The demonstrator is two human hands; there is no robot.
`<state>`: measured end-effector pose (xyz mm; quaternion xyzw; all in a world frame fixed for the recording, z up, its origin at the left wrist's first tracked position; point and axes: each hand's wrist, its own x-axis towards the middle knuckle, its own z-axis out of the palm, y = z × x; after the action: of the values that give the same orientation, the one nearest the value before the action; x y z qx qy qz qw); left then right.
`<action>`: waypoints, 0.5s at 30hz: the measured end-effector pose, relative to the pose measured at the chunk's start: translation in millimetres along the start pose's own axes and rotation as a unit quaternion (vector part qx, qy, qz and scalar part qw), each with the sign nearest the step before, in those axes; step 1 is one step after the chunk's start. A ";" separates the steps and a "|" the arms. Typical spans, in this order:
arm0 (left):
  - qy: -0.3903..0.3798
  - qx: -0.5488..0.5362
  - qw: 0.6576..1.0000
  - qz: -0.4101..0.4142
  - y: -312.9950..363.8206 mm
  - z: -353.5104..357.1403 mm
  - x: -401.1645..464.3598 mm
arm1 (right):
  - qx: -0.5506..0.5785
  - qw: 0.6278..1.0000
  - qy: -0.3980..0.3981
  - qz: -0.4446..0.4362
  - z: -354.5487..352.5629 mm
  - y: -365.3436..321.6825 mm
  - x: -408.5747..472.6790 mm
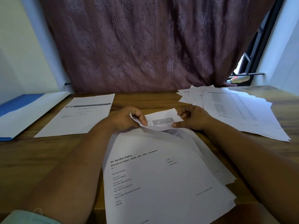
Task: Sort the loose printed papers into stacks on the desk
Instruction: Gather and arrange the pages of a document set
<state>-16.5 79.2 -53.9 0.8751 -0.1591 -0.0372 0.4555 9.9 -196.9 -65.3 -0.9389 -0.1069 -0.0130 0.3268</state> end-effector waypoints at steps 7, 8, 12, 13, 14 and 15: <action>-0.007 0.002 1.000 -0.018 2.0 0.4 -0.9 | -0.020 0.999 0.001 0.041 -3.4 -5.4 -2.3; -0.006 0.001 1.000 -0.023 1.8 0.3 -1.6 | -0.020 0.999 0.000 0.046 -3.4 -6.4 -2.1; 0.007 0.018 0.999 -0.030 0.0 -0.5 -2.9 | -0.023 0.998 -0.008 0.055 -1.9 -9.8 -2.2; 0.012 0.012 0.999 -0.038 -0.7 -0.5 -3.4 | -0.020 0.998 -0.010 0.055 -1.9 -10.6 -2.4; 0.020 0.003 0.999 -0.044 -1.3 -0.3 -3.8 | -0.018 0.998 -0.013 0.052 -2.7 -12.1 -3.5; 0.030 -0.001 0.998 -0.049 -1.1 0.2 -4.5 | -0.018 0.999 -0.014 0.050 -3.4 -12.7 -4.1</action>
<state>-20.6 81.0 -55.3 0.8822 -0.1023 -0.0332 0.4585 3.4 -190.1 -55.3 -0.9490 -0.0645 0.0141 0.3083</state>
